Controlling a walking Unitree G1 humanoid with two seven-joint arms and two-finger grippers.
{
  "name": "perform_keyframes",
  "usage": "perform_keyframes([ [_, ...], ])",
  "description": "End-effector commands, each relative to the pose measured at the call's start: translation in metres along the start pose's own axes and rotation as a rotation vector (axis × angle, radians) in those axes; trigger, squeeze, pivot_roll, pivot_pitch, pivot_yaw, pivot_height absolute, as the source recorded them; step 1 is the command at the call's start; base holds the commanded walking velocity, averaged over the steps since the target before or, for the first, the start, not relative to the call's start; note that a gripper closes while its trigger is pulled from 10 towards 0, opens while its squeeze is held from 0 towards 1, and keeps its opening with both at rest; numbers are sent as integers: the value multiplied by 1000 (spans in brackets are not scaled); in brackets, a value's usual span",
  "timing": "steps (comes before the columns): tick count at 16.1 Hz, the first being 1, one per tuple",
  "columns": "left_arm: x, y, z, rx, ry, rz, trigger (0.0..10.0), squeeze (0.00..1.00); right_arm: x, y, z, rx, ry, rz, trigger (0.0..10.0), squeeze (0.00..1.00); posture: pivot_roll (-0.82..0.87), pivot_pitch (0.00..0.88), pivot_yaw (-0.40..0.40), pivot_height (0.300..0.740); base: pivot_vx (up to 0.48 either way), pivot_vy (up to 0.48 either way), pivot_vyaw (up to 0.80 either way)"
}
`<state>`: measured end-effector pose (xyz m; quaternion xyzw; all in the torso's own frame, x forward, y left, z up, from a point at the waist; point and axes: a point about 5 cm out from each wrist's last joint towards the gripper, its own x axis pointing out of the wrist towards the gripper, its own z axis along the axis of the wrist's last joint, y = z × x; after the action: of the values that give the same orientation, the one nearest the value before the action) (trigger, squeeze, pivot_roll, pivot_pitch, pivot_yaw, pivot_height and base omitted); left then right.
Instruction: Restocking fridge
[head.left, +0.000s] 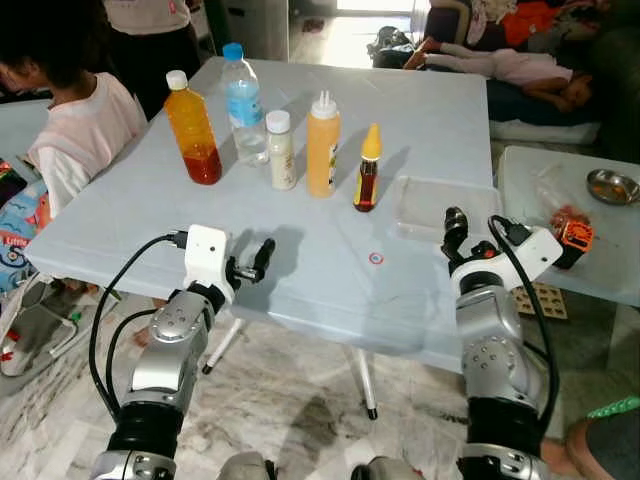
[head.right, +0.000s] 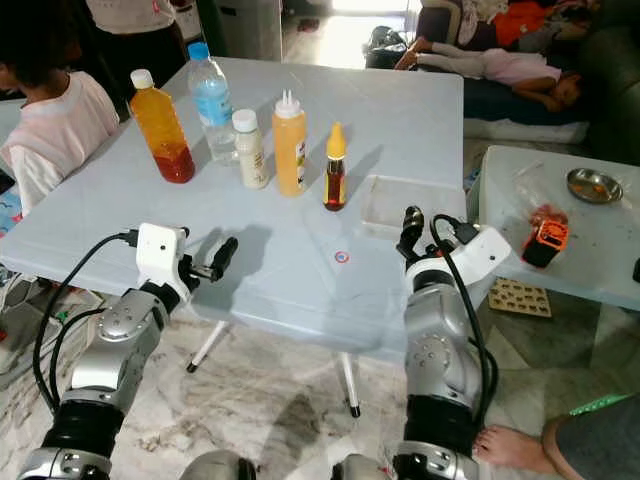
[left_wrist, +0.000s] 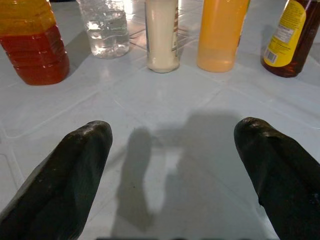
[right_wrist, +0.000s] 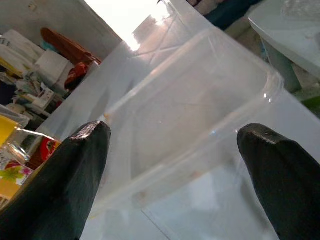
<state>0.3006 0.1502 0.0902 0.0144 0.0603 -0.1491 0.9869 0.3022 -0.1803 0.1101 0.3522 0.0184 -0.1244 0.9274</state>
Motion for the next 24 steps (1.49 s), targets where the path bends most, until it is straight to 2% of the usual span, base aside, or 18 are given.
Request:
perform_keyframes([
  [1,1,3,5,23,-14,-1,10000,0,2,1,0,24,-3,-17,10000,0,52,7,59,740,0,0,0],
  [3,1,3,5,29,-15,-5,10000,0,4,-4,-1,49,-5,-39,10000,0,50,11,62,740,0,0,0],
  [4,1,1,5,40,-18,-17,10000,0,6,-5,-1,57,-9,-43,3176,0,51,14,65,740,0,0,0],
  [5,1,0,6,42,-19,-20,10000,0,6,-5,-1,60,-10,-44,3176,0,51,14,65,740,0,0,0],
  [6,1,0,7,48,-22,-25,10000,0,9,-7,0,70,-13,-49,0,0,54,16,66,740,0,0,0],
  [13,1,0,9,58,-30,-28,10000,0,25,-14,11,175,4,-40,0,0,65,21,64,740,0,0,0],
  [24,1,-2,10,63,-37,-31,10000,0,31,-16,13,200,40,-7,0,0,67,17,60,740,0,0,0],
])
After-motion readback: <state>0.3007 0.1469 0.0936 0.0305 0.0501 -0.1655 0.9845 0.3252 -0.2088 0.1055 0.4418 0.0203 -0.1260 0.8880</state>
